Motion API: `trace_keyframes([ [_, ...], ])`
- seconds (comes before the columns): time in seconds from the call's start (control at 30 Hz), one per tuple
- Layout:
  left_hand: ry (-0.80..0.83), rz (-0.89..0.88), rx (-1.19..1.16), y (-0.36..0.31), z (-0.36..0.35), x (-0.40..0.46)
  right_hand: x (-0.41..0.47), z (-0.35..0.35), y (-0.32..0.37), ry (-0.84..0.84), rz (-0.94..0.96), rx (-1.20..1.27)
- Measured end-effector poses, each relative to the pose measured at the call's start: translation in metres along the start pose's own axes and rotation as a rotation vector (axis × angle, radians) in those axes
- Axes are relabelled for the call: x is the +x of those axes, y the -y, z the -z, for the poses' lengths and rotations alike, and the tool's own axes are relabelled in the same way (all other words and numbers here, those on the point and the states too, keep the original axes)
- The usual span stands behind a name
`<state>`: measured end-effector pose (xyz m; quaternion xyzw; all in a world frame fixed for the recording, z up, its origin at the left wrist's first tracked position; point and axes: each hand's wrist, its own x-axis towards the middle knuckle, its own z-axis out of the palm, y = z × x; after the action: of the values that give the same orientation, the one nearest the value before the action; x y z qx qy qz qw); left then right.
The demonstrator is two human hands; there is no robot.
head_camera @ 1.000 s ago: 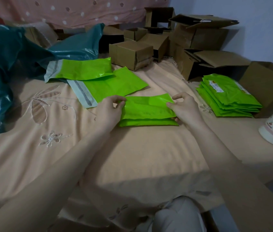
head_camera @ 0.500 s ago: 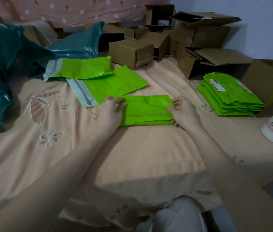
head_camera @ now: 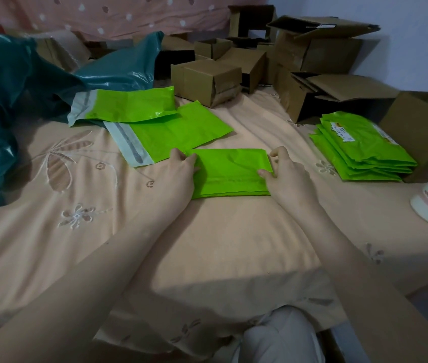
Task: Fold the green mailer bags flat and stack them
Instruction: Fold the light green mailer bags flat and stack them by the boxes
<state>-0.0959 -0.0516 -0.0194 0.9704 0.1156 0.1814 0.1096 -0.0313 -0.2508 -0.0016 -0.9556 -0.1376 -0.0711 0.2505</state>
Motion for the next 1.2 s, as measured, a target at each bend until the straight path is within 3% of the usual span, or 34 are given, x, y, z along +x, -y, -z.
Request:
trace_keyframes([
  [0.23,-0.038,-0.042,0.066,0.004,-0.004,-0.004,-0.002,-0.004,-0.001,-0.122,0.130,-0.273],
  [0.37,-0.141,-0.059,0.076,0.004,0.006,-0.010,-0.013,-0.002,0.011,-0.308,0.335,-0.276],
  [0.5,-0.124,-0.247,0.031,-0.013,0.020,-0.034,-0.041,-0.011,0.032,-0.244,0.558,-0.226],
  [0.57,-0.088,-0.253,0.078,-0.019,0.020,-0.054,-0.053,-0.020,0.039,-0.188,0.607,-0.226],
  [0.7,-0.029,-0.169,0.194,-0.018,0.015,-0.078,-0.063,-0.031,0.050,-0.121,0.611,-0.270],
  [0.93,0.019,-0.167,0.167,-0.013,0.010,-0.081,-0.070,-0.037,0.055,-0.059,0.567,-0.349],
  [1.2,-0.006,-0.108,0.166,-0.017,0.009,-0.081,-0.074,-0.039,0.056,-0.110,0.498,-0.386],
])
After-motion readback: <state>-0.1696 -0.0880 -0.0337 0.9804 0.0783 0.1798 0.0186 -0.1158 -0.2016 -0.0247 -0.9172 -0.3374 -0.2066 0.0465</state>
